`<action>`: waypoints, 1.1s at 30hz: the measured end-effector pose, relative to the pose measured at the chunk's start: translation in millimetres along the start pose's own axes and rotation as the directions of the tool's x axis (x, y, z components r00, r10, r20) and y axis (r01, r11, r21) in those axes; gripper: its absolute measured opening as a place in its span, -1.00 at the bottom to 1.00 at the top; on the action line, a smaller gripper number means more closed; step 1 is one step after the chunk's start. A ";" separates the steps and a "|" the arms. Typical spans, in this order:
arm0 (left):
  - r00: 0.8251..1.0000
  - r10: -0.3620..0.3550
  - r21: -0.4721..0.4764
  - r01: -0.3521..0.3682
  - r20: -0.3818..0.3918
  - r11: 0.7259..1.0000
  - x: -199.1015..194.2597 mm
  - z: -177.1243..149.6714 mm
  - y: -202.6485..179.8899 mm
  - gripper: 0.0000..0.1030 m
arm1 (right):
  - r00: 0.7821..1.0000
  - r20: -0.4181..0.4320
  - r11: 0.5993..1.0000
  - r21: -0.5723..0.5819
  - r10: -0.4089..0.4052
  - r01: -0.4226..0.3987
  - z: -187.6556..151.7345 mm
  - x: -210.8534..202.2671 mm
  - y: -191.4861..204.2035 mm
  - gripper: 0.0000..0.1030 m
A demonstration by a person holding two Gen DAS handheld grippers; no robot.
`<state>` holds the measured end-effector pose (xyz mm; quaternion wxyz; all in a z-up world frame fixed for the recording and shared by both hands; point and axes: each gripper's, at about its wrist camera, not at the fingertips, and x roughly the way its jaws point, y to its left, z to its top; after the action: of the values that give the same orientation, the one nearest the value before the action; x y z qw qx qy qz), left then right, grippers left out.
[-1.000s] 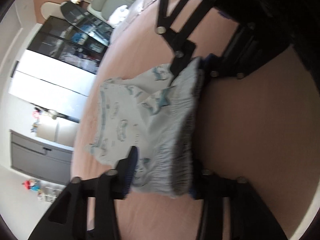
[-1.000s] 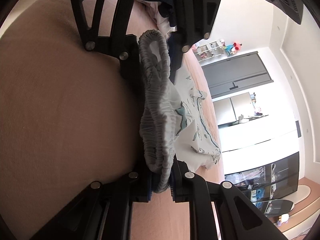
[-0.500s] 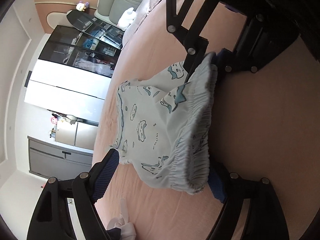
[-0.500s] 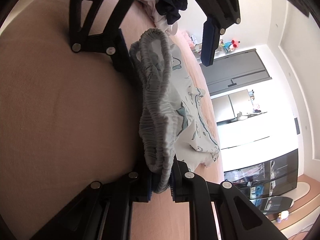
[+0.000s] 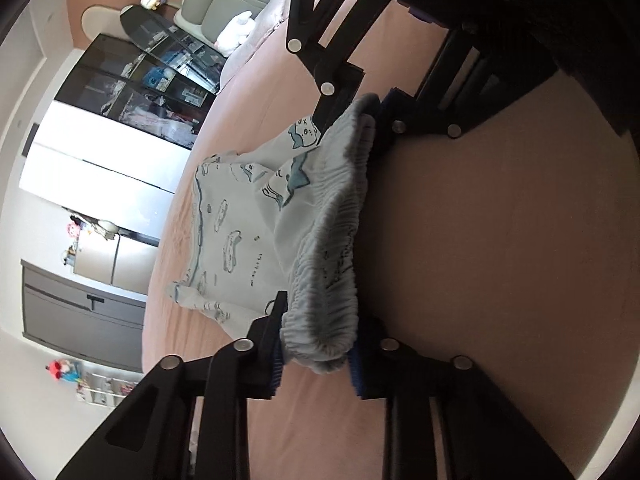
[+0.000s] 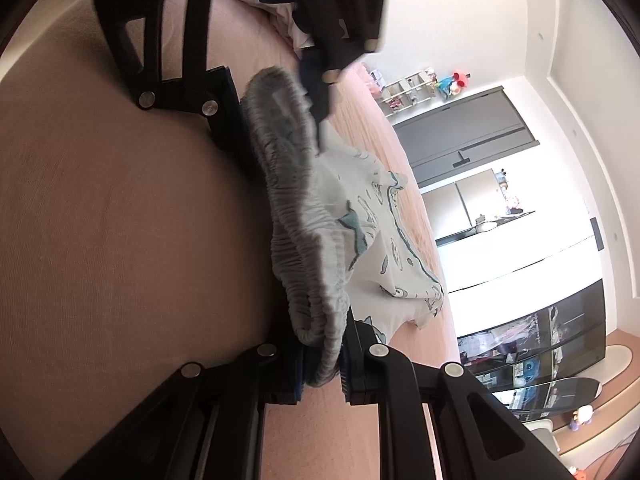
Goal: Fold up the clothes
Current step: 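Lift the cuffs with both grippers and fold them over toward the waistband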
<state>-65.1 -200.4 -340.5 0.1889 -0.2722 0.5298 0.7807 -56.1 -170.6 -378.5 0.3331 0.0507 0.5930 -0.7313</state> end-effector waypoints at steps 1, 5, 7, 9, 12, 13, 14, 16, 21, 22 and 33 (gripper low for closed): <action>1.000 -0.011 -0.023 0.011 0.000 1.000 0.5 0.0 1.5 -0.65 | 1.000 -0.001 1.000 -0.001 -0.001 0.001 0.6 0.2 0.0 -0.71; 0.998 -0.063 -0.119 0.063 0.000 0.991 4.4 1.4 11.6 -0.68 | 1.000 0.000 1.000 0.001 -0.002 0.002 -0.2 0.2 -0.8 -0.71; 0.998 -0.068 -0.141 0.067 -0.001 0.988 7.8 4.9 14.5 -0.68 | 1.000 0.001 1.000 0.002 -0.001 0.001 -1.3 0.6 -1.3 -0.71; 0.998 -0.070 -0.146 0.068 -0.006 0.987 10.6 7.4 15.8 -0.68 | 1.000 -0.001 1.000 -0.002 -0.002 0.002 -1.5 1.0 -1.0 -0.71; 0.997 -0.077 -0.155 0.072 -0.027 0.985 9.9 11.3 18.5 -0.68 | 1.000 -0.020 0.999 -0.032 -0.006 0.005 2.1 1.3 0.0 -0.71; 0.996 -0.078 -0.150 0.072 -0.033 0.986 9.3 12.5 19.1 -0.67 | 1.000 -0.027 0.999 -0.043 -0.007 0.006 3.5 1.2 0.3 -0.71; 0.996 -0.079 -0.145 0.073 -0.040 0.987 8.7 13.6 19.7 -0.67 | 0.999 -0.036 0.999 -0.054 -0.009 0.007 4.8 1.0 0.5 -0.71; 0.995 -0.083 -0.152 0.075 -0.048 0.986 6.7 14.5 21.9 -0.67 | 0.998 -0.055 0.998 -0.068 -0.013 0.009 7.4 -0.2 -0.4 -0.71; 0.996 -0.075 -0.135 0.067 -0.056 0.989 -1.5 17.7 21.7 -0.65 | 0.998 -0.058 0.992 -0.125 -0.038 0.031 6.1 -7.5 -0.2 -0.71; 0.996 -0.074 -0.126 0.067 -0.057 0.990 -4.1 18.1 20.6 -0.65 | 0.997 -0.056 0.989 -0.141 -0.051 0.043 5.4 -9.4 0.2 -0.72; 0.997 -0.069 -0.072 0.066 -0.033 0.995 -34.2 36.9 26.5 -0.63 | 0.992 -0.046 0.973 -0.206 -0.114 0.102 -1.6 -40.0 -25.1 -0.73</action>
<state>-62.1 -176.0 -289.1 0.1961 -0.3103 0.4955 0.7872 -39.4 -150.1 -339.3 0.2789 0.0053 0.6757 -0.6823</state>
